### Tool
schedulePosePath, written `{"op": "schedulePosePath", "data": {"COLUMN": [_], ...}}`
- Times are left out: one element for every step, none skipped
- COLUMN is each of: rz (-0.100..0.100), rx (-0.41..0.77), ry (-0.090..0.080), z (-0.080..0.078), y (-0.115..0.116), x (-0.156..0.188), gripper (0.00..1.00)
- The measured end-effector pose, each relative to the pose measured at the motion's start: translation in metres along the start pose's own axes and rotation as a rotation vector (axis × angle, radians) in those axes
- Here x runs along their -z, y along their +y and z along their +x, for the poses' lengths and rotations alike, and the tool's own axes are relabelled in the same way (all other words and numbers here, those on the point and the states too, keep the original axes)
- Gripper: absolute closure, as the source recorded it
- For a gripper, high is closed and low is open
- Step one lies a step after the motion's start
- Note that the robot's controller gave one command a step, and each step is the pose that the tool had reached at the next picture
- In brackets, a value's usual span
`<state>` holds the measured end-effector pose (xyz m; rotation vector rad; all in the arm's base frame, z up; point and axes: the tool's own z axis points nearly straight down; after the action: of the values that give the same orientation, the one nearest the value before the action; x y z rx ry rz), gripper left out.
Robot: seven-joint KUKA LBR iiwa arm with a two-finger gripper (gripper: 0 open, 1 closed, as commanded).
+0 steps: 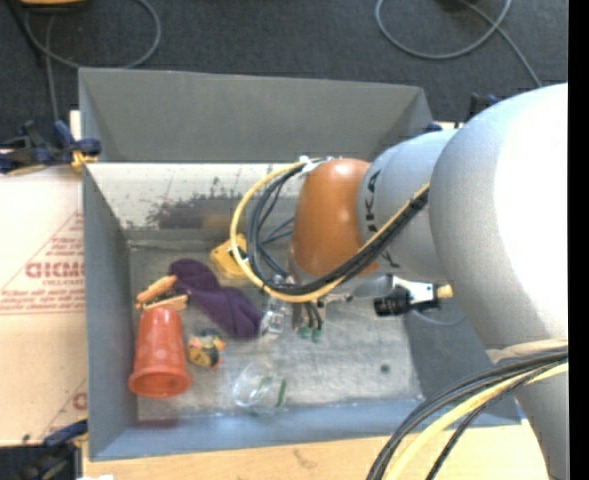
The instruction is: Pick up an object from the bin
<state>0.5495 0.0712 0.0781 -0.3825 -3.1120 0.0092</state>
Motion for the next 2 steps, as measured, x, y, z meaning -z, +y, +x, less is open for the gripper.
{"op": "schedulePosePath", "data": {"rz": [-0.002,-0.004], "rx": [0.001,0.016], "ry": [-0.002,-0.004], "z": [0.0,0.004], "y": [0.001,-0.004], "x": [0.0,0.03], "gripper": [1.0,1.0]}}
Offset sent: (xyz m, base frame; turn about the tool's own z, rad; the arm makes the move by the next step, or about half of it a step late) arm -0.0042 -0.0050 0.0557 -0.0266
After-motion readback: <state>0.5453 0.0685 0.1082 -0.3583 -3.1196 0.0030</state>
